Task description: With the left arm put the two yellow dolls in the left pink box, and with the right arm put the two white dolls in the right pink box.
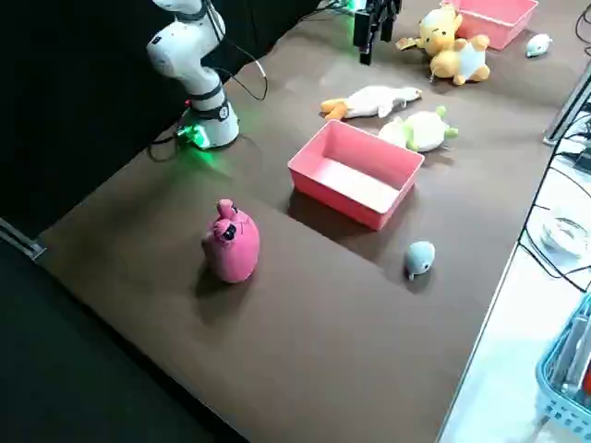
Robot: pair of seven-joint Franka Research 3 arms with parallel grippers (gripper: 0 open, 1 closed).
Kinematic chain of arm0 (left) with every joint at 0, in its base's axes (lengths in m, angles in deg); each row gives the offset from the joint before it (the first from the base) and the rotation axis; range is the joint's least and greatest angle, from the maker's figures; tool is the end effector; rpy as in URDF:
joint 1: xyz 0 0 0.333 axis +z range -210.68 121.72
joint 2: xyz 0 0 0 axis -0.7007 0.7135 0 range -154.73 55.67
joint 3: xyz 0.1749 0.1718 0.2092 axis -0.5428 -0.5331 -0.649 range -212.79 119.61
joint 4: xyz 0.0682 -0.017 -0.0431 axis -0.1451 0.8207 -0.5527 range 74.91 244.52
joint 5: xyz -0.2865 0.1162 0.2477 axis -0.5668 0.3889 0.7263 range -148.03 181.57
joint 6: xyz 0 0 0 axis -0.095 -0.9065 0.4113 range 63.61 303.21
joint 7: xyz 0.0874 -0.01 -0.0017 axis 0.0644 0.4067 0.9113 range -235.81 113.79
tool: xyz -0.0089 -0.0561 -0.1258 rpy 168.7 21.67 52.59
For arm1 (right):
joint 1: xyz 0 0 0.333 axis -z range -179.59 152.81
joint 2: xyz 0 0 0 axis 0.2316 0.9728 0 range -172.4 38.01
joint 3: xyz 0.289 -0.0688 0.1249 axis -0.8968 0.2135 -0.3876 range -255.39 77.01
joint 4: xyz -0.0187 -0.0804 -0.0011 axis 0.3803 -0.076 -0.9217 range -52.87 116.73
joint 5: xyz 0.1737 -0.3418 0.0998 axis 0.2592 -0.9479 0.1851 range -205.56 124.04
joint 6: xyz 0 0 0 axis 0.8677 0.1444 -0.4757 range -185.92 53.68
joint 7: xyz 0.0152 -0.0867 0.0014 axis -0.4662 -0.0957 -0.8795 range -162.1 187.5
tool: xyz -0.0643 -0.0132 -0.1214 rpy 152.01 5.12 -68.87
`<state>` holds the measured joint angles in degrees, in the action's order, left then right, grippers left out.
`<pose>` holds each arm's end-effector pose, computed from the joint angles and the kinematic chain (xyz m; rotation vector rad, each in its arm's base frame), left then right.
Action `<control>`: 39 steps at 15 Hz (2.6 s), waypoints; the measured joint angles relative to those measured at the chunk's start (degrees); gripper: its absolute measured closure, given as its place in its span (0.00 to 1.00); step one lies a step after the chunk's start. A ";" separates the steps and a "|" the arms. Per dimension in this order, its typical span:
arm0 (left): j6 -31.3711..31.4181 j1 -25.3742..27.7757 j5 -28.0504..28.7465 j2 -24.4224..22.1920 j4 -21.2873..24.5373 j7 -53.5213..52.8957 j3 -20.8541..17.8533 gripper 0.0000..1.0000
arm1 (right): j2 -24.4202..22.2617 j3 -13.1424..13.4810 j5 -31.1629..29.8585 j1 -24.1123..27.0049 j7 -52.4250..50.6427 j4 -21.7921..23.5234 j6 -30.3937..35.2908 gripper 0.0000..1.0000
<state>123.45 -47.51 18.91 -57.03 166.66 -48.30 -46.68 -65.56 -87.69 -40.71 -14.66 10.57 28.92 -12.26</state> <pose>0.5014 -0.0203 0.5931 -3.0756 -0.2649 0.1499 0.5699 -0.0019 0.5980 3.1409 0.0521 0.0279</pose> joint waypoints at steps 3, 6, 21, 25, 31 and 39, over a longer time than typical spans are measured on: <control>-0.05 0.00 0.00 0.00 0.08 0.09 0.01 0.00 | 0.00 -0.19 0.01 0.00 0.00 0.00 0.02 0.01; -0.09 0.00 0.00 0.01 0.17 0.10 0.00 0.00 | 0.00 -0.32 0.10 -0.36 0.00 0.00 0.14 0.01; -0.13 -0.79 0.00 4.40 0.98 -0.54 0.22 0.00 | 0.13 -0.58 0.15 -2.04 -1.22 5.20 -1.95 0.01; -0.24 -1.06 0.00 5.50 0.99 -0.54 0.41 0.00 | 0.14 -0.63 0.15 -3.60 -2.76 6.47 -2.96 0.01; 0.84 -2.44 -3.25 12.49 0.54 -0.54 3.28 0.00 | 0.21 -0.91 0.15 -11.02 -4.22 12.40 -11.61 0.01; 3.37 -3.34 -4.15 25.63 -3.49 -0.80 7.94 0.00 | 5.24 -1.03 -0.12 -20.50 -6.19 27.59 -35.09 0.01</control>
<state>126.81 -50.85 14.76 -31.41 163.16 -49.10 -38.74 -60.32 -88.72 -40.83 -35.15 4.38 56.50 -47.35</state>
